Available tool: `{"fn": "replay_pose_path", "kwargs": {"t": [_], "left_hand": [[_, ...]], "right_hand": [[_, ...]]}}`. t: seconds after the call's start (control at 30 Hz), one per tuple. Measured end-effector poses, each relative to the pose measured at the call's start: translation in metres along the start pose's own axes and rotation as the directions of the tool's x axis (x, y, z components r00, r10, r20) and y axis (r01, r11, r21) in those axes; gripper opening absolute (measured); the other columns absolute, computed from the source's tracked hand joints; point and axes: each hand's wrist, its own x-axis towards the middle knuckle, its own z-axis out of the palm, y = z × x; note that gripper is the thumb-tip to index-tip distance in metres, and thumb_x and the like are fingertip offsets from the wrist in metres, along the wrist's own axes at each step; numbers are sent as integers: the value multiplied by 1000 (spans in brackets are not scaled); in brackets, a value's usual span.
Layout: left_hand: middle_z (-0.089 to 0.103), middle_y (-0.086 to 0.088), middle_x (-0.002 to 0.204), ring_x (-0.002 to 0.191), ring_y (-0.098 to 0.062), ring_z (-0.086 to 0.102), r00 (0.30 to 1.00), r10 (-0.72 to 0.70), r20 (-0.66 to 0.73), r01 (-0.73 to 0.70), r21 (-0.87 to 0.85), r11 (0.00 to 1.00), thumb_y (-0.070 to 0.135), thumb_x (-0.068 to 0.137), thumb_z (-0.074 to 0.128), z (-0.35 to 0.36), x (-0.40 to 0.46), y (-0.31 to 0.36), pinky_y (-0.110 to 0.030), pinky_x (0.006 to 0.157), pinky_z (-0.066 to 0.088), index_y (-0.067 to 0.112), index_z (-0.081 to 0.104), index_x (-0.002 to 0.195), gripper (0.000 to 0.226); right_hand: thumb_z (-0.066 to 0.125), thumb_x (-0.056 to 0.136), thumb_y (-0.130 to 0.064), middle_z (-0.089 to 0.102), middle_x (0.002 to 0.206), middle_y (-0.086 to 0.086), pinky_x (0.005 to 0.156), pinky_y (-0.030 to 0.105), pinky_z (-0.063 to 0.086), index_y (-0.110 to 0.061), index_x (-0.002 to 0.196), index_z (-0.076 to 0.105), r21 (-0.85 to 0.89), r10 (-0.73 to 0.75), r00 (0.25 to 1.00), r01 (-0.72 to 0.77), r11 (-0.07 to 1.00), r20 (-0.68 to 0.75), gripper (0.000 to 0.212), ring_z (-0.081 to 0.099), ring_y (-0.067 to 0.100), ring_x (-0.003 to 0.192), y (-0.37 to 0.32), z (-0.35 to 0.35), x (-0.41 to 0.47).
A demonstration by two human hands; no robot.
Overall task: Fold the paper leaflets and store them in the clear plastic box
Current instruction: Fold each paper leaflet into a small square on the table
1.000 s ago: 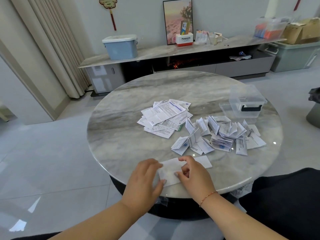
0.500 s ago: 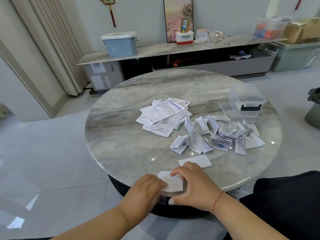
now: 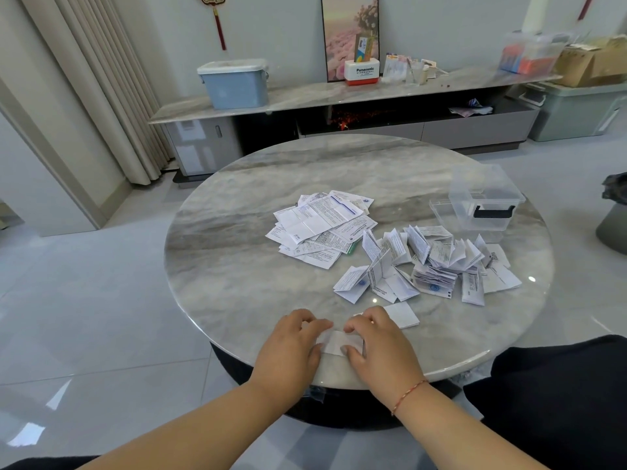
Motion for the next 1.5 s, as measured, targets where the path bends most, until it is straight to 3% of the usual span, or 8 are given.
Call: {"fn": "replay_pose_path", "kwargs": {"t": [0.2,0.47,0.9,1.0,1.13,1.2,1.33,1.5], "left_hand": [[59,6,101,86,-14,54,947,270,171,-291,106,951,43,73,56,-13,-3,-8,-29,70,53,23,65,106,40],[61,1,86,72,-17,50,801,595,60,-596,169,785,20,88,56,-15,-19,-17,-28,59,45,17,62,93,9],[51,14,71,65,-5,47,999,-6,34,9,-100,995,22,91,54,-38,31,11,-11,59,35,20,57,79,12],[56,8,65,58,-4,52,952,-303,36,305,-179,935,17,92,56,-41,51,0,-10,57,40,16,56,77,15],[64,-9,64,38,-9,56,727,-661,185,657,-465,593,13,95,52,-28,80,-4,-16,41,45,6,58,88,12],[66,-9,67,45,-17,60,668,-700,254,710,-501,495,16,94,53,-17,91,-4,-23,50,52,6,59,91,12],[56,-5,109,92,-24,60,792,-608,55,609,-17,793,39,89,58,-5,115,-17,-28,72,43,14,59,106,30],[48,-10,125,117,-26,44,904,-404,-139,422,138,896,30,89,59,-12,166,-42,-33,93,36,11,54,121,37]], "right_hand": [[47,65,-61,52,99,-9,81,16,38,-23,102,65,14,-137,986,136,991,95,56,47,10,96,4,2,-4],[57,70,-32,55,74,-15,57,19,42,-31,75,64,-43,-420,908,420,907,8,8,45,6,71,3,0,-15],[53,71,-26,55,65,-15,60,14,35,-27,64,59,129,-73,959,112,985,-276,9,42,3,71,14,-27,11],[58,70,-22,57,65,-15,59,14,36,-30,64,59,242,109,944,-32,970,-311,10,46,5,67,27,-31,16],[58,70,-23,54,64,-20,62,7,35,-25,67,64,253,131,941,-51,966,-313,8,48,1,67,26,-25,19],[59,70,-22,56,65,-19,64,5,34,-26,68,64,230,104,951,-35,973,-292,7,48,-1,74,25,-20,18],[58,71,-23,56,64,-17,64,7,35,-28,65,62,232,107,948,-37,972,-300,8,47,0,74,24,-17,19],[49,72,-35,51,63,-24,63,5,34,-29,64,59,241,94,942,-15,970,-322,14,47,0,73,21,-16,22]]}}
